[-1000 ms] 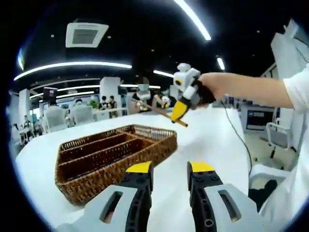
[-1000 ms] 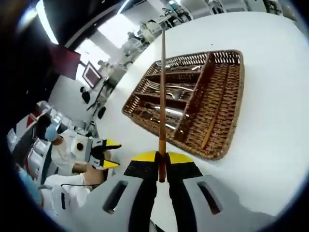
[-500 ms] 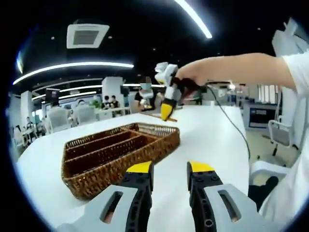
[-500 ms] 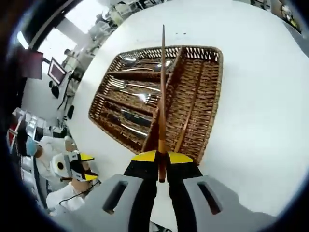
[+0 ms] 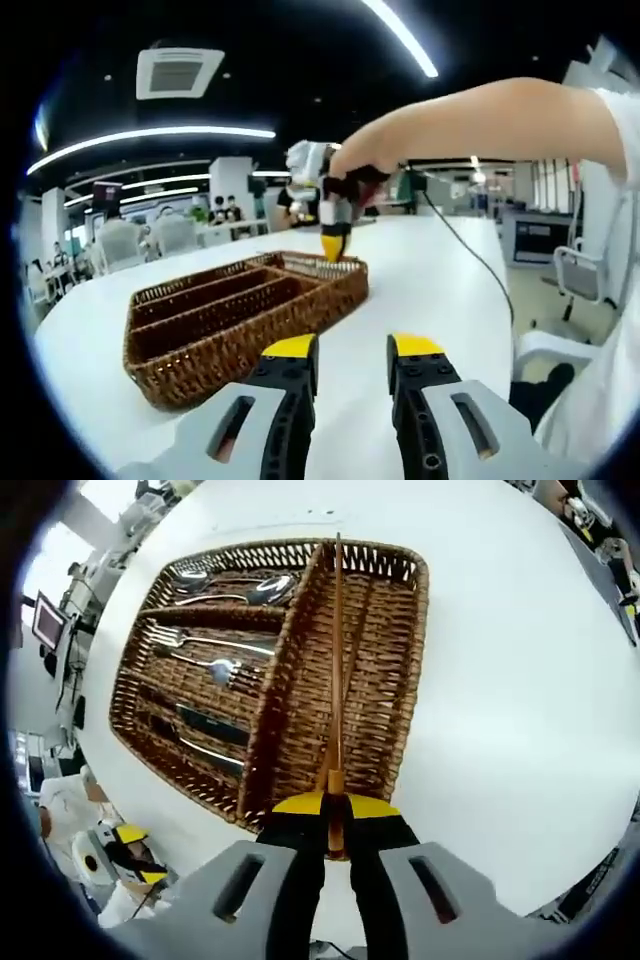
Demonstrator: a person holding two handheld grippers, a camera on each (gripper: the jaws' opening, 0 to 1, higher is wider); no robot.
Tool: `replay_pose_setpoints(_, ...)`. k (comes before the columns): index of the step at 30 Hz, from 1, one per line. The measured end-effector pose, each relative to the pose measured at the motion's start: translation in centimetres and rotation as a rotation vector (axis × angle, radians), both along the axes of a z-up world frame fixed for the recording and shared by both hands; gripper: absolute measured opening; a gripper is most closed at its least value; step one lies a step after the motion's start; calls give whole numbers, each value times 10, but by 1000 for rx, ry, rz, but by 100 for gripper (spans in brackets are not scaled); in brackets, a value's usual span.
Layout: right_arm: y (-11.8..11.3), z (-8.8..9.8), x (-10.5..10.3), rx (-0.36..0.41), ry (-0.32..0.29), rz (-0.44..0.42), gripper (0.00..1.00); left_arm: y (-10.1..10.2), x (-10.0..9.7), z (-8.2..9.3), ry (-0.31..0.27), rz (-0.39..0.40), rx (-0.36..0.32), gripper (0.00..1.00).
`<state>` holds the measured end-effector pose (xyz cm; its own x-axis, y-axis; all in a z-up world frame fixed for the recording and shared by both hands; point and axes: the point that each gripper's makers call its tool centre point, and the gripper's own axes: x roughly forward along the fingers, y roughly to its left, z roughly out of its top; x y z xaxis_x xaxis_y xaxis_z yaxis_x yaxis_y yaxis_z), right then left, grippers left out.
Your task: Arrange the knives, forks, and spoons in their matching storage slots by inserting each utensil handle-first until every utensil is classified and aligned in the correct compartment
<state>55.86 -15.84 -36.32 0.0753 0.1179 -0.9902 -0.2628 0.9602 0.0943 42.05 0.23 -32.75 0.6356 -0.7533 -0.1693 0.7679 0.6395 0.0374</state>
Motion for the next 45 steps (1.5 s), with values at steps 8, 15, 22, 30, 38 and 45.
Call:
replay_pose_setpoints(8,-8,-12,-4,-55,9,-63,6,0,0,1,-3,0,3,26)
replay_pose_setpoints(15,-8,-17,-6,-61,28,-123,6,2,-2,1,-5,2,7,26)
replay_pose_setpoints(22,-5,-20,-7,-54,39,-137,6,4,-2,2,-6,6,4,26)
replay_pose_setpoints(30,-2,-27,-12,-72,59,-112,6,6,-4,4,-10,10,1,26)
replay_pose_setpoints(38,-1,-29,-12,-65,61,-89,8,10,-5,4,-9,16,2,26)
replay_pose_setpoints(45,0,-28,-10,-65,57,-52,9,10,-5,3,-8,16,4,26)
